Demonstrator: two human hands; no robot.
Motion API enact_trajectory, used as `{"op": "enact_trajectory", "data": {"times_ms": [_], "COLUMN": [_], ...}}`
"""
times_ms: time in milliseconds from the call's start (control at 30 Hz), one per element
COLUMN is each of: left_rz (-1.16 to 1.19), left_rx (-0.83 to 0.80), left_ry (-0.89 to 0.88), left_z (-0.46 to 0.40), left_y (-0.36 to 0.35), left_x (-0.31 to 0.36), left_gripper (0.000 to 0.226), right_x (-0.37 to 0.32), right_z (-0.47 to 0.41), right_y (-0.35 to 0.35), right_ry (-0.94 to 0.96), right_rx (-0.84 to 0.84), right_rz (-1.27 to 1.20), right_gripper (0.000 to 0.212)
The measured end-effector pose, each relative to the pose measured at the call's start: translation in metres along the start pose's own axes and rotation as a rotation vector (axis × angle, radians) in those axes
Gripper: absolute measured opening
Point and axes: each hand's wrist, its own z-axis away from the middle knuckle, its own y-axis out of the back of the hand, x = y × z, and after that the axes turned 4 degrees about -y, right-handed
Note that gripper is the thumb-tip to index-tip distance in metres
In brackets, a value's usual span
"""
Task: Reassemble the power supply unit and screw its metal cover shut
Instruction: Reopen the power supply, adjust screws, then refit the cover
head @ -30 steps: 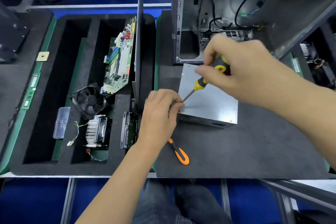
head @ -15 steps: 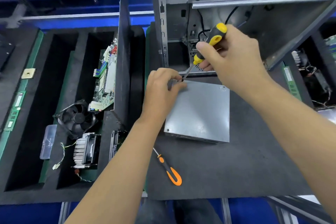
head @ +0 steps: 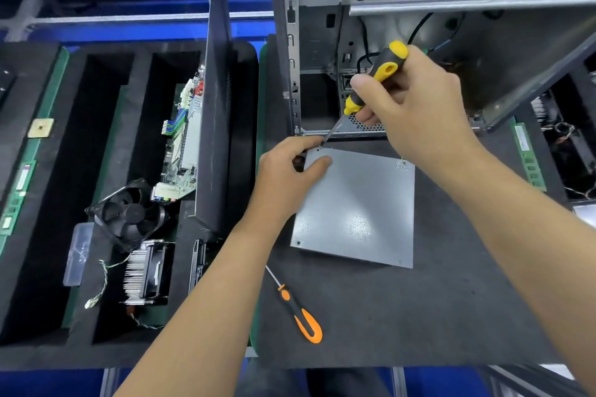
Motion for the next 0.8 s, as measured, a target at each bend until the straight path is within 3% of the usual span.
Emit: {"op": "enact_trajectory", "data": {"times_ms": [300, 467, 567, 667, 800], "left_rz": [0.009, 0.031, 0.052, 0.002, -0.047], "left_rx": [-0.007, -0.005, 0.047, 0.096, 0.106], "left_ry": [-0.018, -0.009, -0.006, -0.022, -0.029], "left_z": [-0.001, -0.001, -0.003, -0.007, -0.008], "left_y": [0.000, 0.000, -0.003, -0.007, -0.007], "left_x": [-0.002, -0.003, 0.000, 0.001, -0.002], "left_gripper": [0.028, 0.026, 0.021, 0.006, 0.003], "right_x": [0.001, -0.010, -0.027, -0.042, -0.061], "right_z": [-0.001, 0.001, 0.003, -0.002, -0.011], "right_y": [-0.003, 0.001, 0.002, 0.001, 0.007], "right_ry": [-0.014, 0.090, 0.211, 0.200, 0.375], "right_rx": [-0.016, -0.062, -0.139, -0.197, -0.300], "right_rz": [0.033, 0.097, 0.303, 0.553, 0.648], "right_gripper": [0.033, 0.032, 0.032, 0.045, 0.015]}}
